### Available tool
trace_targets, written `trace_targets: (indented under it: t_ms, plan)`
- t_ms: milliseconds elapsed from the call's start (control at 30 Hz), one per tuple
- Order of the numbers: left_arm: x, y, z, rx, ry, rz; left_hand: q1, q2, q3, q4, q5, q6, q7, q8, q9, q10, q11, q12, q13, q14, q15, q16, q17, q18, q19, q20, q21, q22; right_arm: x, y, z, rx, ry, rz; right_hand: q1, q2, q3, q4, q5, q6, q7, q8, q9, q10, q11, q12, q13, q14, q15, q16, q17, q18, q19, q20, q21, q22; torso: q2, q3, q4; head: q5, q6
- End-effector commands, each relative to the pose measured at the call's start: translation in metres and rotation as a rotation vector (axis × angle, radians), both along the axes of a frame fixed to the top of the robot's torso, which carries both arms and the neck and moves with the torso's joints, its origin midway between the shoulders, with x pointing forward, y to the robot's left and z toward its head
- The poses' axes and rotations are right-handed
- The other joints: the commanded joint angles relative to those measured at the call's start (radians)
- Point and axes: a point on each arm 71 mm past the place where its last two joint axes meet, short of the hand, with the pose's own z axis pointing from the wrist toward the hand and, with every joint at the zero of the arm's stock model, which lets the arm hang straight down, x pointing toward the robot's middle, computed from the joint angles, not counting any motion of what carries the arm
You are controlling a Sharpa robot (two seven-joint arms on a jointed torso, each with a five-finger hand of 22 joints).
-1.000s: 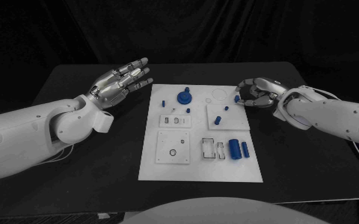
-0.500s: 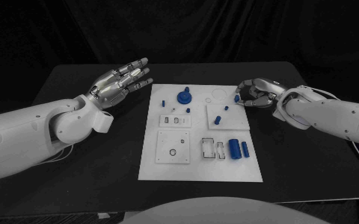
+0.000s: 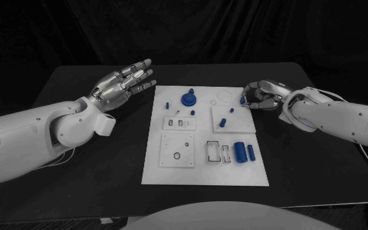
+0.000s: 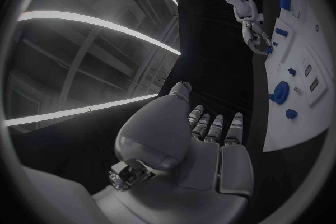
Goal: Assemble the parts on the task board
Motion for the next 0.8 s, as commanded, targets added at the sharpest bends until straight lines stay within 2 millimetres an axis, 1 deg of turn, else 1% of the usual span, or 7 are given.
trace_targets:
  t_ms: [33, 367, 533, 600, 800]
  plan:
    - [-0.0007, -0.0012, 0.0007, -0.016, -0.002, -0.010, 0.009, 0.001, 0.001, -0.004, 0.006, 0.000, 0.002, 0.003, 0.001, 0.000, 0.009, 0.000, 0.001, -0.002, -0.004, -0.004, -0.001, 0.018, 0.000, -0.002, -0.003, -0.001, -0.0004, -0.0009, -0.0027, -0.013, 0.015, -0.012, 0.009, 0.003, 0.005, 0.002, 0.006, 0.010, -0.001, 0.004, 0.000, 0.104, 0.005, 0.003, 0.263, 0.105, 0.006, 0.003, 0.263, -0.007, 0.079, 0.008, -0.004, 0.251, 0.000, -0.0001, 0.0000, 0.000, 0.000]
    - [-0.0007, -0.0015, 0.0004, -0.014, 0.001, -0.013, 0.008, 0.001, 0.002, -0.005, 0.006, -0.001, 0.002, 0.003, 0.001, 0.000, 0.009, 0.000, 0.001, -0.002, -0.003, -0.004, -0.001, 0.018, 0.000, -0.002, -0.003, -0.001, 0.0002, 0.0012, -0.0035, -0.012, 0.017, -0.007, 0.008, 0.005, 0.006, 0.002, 0.006, 0.014, -0.001, 0.005, -0.001, 0.104, 0.005, 0.003, 0.263, 0.105, 0.006, 0.003, 0.263, -0.006, 0.078, 0.008, -0.005, 0.251, 0.000, 0.0002, 0.0001, -0.001, -0.002]
    - [-0.0008, -0.0015, 0.0003, -0.013, 0.002, -0.014, 0.008, 0.001, 0.002, -0.005, 0.006, -0.001, 0.002, 0.003, 0.001, 0.000, 0.009, 0.000, 0.001, -0.002, -0.003, -0.004, -0.001, 0.018, 0.000, -0.002, -0.003, -0.001, 0.0007, 0.0026, -0.0040, -0.012, 0.020, -0.005, 0.007, 0.005, 0.006, 0.003, 0.006, 0.014, -0.001, 0.004, -0.002, 0.104, 0.006, 0.003, 0.263, 0.105, 0.006, 0.003, 0.263, -0.007, 0.079, 0.008, -0.004, 0.251, 0.000, -0.0004, -0.0005, -0.001, -0.005]
    - [-0.0008, -0.0014, 0.0002, -0.013, 0.002, -0.014, 0.008, 0.001, 0.002, -0.005, 0.006, -0.001, 0.002, 0.003, 0.001, 0.000, 0.009, 0.000, 0.001, -0.002, -0.003, -0.004, -0.001, 0.018, 0.000, -0.002, -0.003, -0.001, 0.0009, 0.0031, -0.0042, -0.011, 0.020, -0.004, 0.004, 0.006, 0.007, 0.004, 0.006, 0.015, 0.000, -0.004, -0.009, 0.104, 0.006, 0.003, 0.263, 0.105, 0.006, 0.003, 0.263, -0.007, 0.080, 0.009, -0.003, 0.252, 0.000, -0.0004, -0.0005, -0.001, -0.005]
    - [-0.0007, -0.0015, 0.0001, -0.013, 0.003, -0.015, 0.008, 0.001, 0.002, -0.005, 0.006, -0.001, 0.002, 0.003, 0.001, 0.000, 0.009, 0.000, 0.001, -0.002, -0.003, -0.004, -0.001, 0.018, 0.000, -0.002, -0.003, -0.001, 0.0013, 0.0039, -0.0046, -0.011, 0.020, -0.003, 0.003, 0.011, 0.011, 0.002, 0.008, 0.026, 0.000, -0.011, -0.017, 0.104, 0.007, 0.003, 0.263, 0.105, 0.007, 0.003, 0.263, -0.007, 0.080, 0.010, -0.003, 0.251, 0.000, 0.0001, 0.0006, -0.002, -0.004]
